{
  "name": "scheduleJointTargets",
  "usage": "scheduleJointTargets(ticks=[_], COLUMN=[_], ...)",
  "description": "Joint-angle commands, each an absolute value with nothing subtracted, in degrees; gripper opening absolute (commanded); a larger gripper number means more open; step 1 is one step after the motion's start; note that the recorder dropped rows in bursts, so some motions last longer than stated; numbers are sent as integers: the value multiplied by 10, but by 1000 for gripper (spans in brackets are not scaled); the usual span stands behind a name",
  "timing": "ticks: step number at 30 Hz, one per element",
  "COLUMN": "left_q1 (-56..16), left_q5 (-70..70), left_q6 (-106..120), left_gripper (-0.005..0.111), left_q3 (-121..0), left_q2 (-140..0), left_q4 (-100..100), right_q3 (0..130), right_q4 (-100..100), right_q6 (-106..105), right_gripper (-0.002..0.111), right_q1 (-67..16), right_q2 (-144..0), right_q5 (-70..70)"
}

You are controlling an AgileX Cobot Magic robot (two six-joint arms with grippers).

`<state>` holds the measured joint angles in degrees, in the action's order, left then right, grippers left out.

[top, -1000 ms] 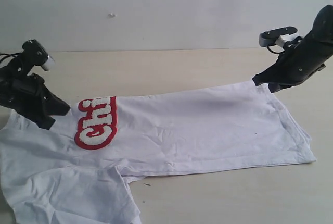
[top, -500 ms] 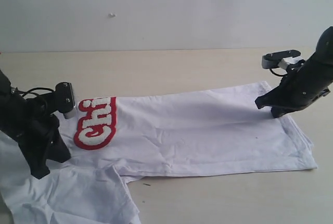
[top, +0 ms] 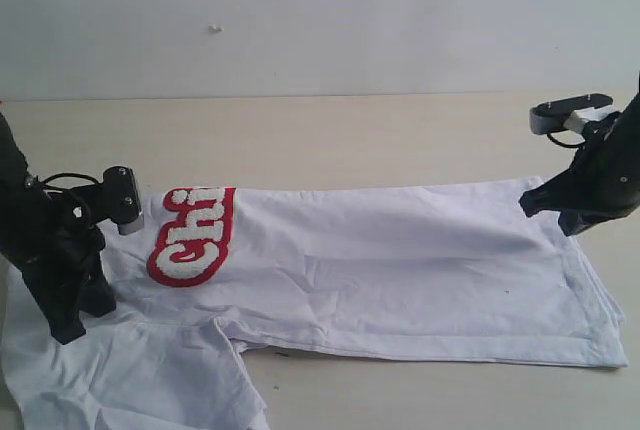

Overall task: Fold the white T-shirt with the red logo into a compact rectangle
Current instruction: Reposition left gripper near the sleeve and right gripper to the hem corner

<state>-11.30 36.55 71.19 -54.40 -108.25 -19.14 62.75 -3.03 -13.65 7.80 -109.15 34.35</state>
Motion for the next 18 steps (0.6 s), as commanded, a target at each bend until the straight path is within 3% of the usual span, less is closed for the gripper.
scheduleJointTargets(ticks=[1, 12, 18], left_q1=[-113, -129, -250], left_q5=[367, 495, 456], left_q6=[682, 814, 673], left_gripper=[0, 0, 0], left_q3=[-546, -559, -491], left_q2=[-1083, -979, -903], left_q4=[-184, -408, -322], right_q3=[627, 627, 627], right_q4=[-28, -127, -135], right_q6=[-132, -206, -209], right_gripper=[0, 0, 0], right_q1=[80, 80, 80], right_q2=[-1053, -1014, -997], right_q5=[327, 323, 333])
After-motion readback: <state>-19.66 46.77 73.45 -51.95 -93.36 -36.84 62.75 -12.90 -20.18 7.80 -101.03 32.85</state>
